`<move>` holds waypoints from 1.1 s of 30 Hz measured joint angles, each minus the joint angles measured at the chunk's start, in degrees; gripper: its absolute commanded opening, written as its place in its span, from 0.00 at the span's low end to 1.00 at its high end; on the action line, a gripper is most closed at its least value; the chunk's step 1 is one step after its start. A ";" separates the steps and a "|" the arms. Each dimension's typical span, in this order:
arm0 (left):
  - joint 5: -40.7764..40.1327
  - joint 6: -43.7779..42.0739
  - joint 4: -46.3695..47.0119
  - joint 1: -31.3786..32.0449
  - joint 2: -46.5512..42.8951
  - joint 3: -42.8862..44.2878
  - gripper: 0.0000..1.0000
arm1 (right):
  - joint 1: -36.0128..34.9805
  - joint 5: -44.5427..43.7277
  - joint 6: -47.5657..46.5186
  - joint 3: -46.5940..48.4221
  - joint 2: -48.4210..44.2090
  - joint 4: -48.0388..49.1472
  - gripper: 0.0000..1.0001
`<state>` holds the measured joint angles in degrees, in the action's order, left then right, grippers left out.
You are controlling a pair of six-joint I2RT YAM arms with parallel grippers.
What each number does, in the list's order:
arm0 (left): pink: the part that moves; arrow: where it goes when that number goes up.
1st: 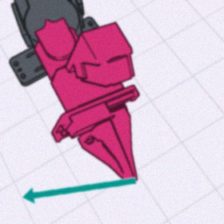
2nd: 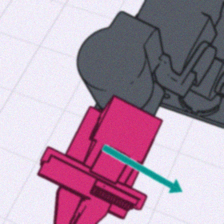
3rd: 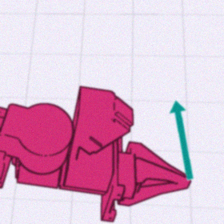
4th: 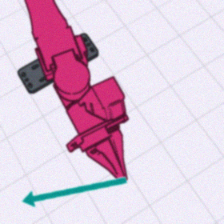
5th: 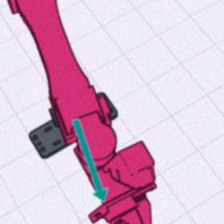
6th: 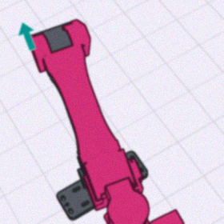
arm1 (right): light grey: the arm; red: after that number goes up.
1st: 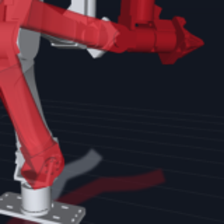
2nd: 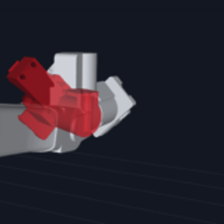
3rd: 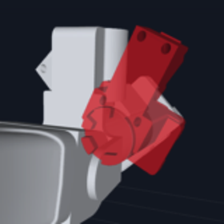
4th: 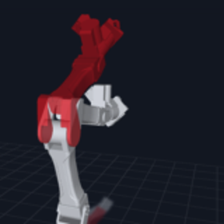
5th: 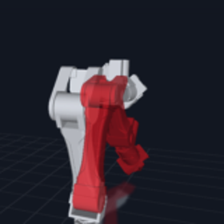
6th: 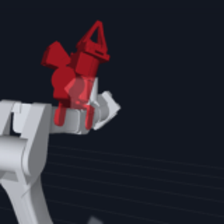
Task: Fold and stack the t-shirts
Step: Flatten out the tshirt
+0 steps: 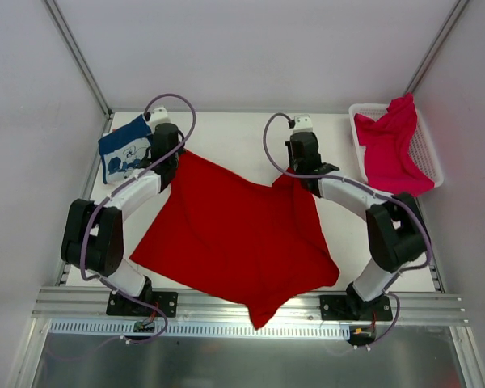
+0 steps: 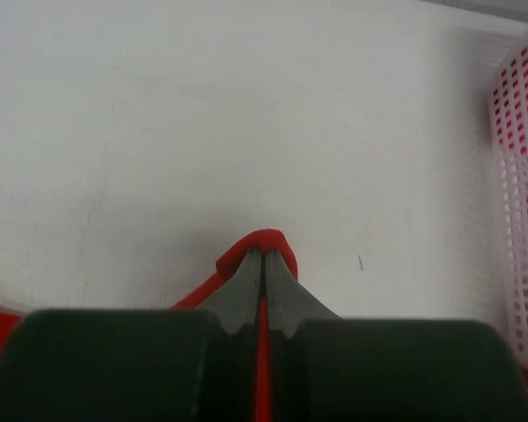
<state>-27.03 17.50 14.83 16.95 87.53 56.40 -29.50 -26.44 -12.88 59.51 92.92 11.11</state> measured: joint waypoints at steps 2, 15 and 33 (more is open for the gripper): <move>0.42 0.11 0.79 -2.01 2.89 2.80 0.00 | 0.70 0.68 -0.22 4.63 4.48 0.59 0.00; 4.33 0.09 4.44 -8.11 20.09 16.35 0.00 | 6.54 6.21 -1.68 30.93 27.71 2.82 0.00; 1.03 1.33 1.97 -11.43 31.50 28.41 0.99 | 7.87 0.48 -1.18 56.50 48.13 2.40 0.99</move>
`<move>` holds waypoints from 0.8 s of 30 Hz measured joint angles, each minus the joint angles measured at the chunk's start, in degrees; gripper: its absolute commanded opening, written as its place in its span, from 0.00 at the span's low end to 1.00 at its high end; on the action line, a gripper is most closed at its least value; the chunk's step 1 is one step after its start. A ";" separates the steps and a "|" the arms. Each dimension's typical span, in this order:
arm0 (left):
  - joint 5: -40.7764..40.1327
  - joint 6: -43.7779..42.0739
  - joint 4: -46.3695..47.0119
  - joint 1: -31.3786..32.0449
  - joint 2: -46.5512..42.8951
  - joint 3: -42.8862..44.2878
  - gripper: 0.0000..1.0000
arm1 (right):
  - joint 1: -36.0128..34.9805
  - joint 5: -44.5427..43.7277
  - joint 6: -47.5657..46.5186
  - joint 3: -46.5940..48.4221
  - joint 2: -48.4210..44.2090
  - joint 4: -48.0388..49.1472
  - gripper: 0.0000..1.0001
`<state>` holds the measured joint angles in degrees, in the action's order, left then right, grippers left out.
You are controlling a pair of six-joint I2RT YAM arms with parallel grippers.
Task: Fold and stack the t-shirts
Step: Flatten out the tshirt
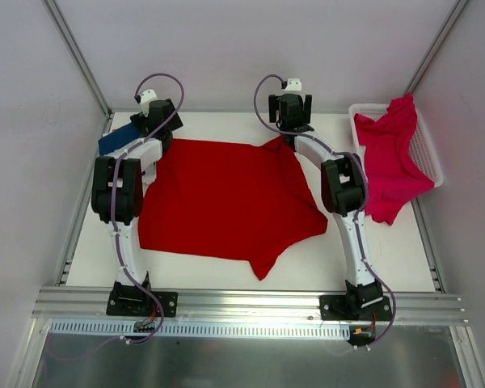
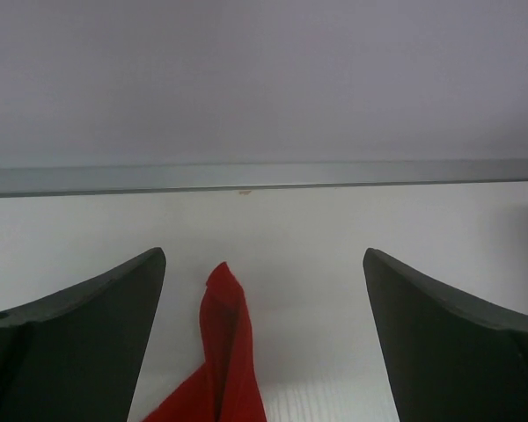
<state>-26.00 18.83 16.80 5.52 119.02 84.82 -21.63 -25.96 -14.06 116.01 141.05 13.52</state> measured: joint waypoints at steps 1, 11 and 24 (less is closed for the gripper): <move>-0.04 0.07 -0.02 -0.02 -0.11 0.00 0.99 | 0.00 -0.94 -0.31 0.50 0.02 0.02 1.00; 1.55 1.46 -4.52 2.95 -14.88 -4.79 0.99 | -4.04 -2.60 0.44 -23.04 -28.24 -5.14 1.00; 4.57 8.39 -6.97 12.02 -37.35 -27.78 0.99 | -16.17 2.75 19.37 -61.05 -61.42 -12.92 0.51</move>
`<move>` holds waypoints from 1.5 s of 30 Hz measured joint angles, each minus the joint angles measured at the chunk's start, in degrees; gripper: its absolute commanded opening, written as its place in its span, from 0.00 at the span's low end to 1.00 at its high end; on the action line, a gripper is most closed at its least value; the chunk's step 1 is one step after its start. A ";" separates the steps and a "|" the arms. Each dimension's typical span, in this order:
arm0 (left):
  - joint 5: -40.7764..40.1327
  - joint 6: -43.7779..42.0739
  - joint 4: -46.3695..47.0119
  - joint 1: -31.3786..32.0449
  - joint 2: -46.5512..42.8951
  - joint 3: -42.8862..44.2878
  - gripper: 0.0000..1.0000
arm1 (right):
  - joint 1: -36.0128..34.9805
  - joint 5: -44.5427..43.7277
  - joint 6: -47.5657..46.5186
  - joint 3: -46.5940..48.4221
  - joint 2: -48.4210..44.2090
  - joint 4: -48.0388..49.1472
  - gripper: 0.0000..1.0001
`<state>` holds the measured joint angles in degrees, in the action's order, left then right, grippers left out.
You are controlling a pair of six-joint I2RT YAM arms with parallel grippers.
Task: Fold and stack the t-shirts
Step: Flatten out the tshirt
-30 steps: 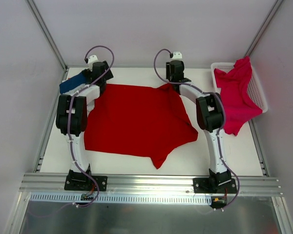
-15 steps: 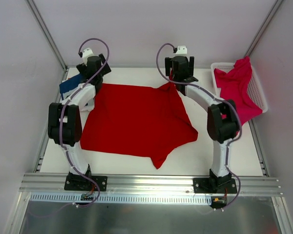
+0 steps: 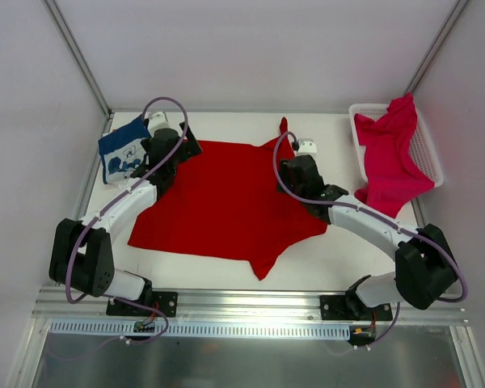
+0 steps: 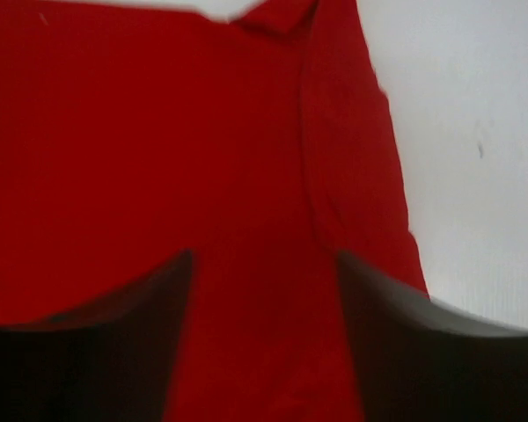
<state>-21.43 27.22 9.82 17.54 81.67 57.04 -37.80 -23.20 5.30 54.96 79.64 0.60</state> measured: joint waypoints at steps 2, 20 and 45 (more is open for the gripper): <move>0.28 0.55 -0.50 0.90 -0.63 -1.57 0.99 | 0.04 1.66 2.25 -3.45 0.59 -0.72 0.28; 4.39 1.90 -1.16 3.06 -2.29 -5.16 0.99 | 1.79 11.17 9.27 -0.66 16.63 1.27 0.01; 3.17 -0.22 -1.14 3.52 -0.66 -7.21 0.99 | 16.20 16.35 5.92 3.98 23.52 2.19 0.01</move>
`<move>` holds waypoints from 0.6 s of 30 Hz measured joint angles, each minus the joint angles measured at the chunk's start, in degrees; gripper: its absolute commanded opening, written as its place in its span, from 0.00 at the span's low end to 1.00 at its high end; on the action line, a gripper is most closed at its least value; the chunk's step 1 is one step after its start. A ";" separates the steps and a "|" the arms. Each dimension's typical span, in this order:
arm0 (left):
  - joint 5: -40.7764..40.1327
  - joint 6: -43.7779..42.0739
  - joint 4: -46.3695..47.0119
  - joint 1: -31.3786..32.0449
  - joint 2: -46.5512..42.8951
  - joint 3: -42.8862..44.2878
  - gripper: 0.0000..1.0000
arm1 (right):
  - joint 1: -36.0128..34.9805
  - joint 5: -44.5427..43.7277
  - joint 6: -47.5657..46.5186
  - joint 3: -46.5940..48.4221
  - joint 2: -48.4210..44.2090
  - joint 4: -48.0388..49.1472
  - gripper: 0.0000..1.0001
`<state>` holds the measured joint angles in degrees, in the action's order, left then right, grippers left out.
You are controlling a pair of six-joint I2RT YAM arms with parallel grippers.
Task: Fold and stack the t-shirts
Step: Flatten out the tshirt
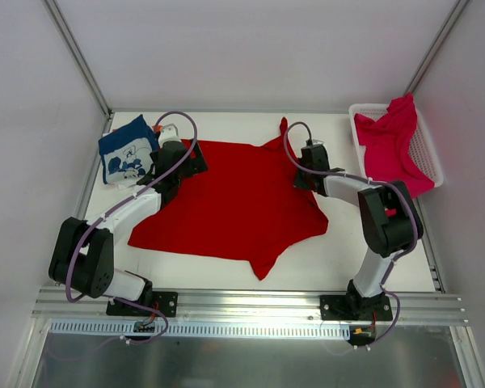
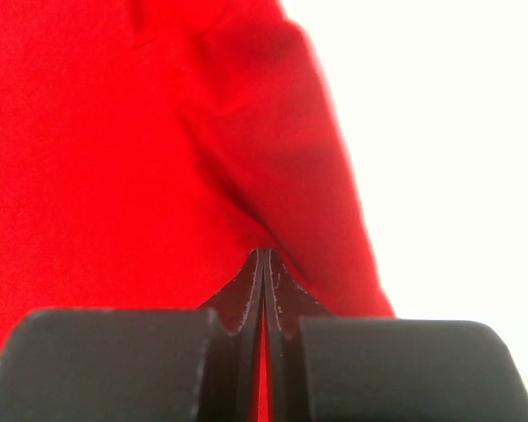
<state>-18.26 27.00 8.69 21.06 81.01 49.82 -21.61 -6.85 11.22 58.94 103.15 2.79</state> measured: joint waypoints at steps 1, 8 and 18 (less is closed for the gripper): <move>-0.13 -0.11 0.00 0.00 0.00 0.00 0.99 | 0.66 0.13 -0.13 0.00 0.00 0.00 0.01; -0.48 -1.09 0.00 0.00 0.00 -0.02 0.99 | 7.85 1.18 -0.46 0.61 0.09 -0.11 0.01; -1.62 -2.03 0.00 0.02 0.00 -0.07 0.99 | 21.31 5.14 1.97 9.77 4.42 -0.15 0.00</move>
<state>-19.88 24.97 8.69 21.08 81.01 49.76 -0.30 -1.72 13.19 68.71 107.57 2.63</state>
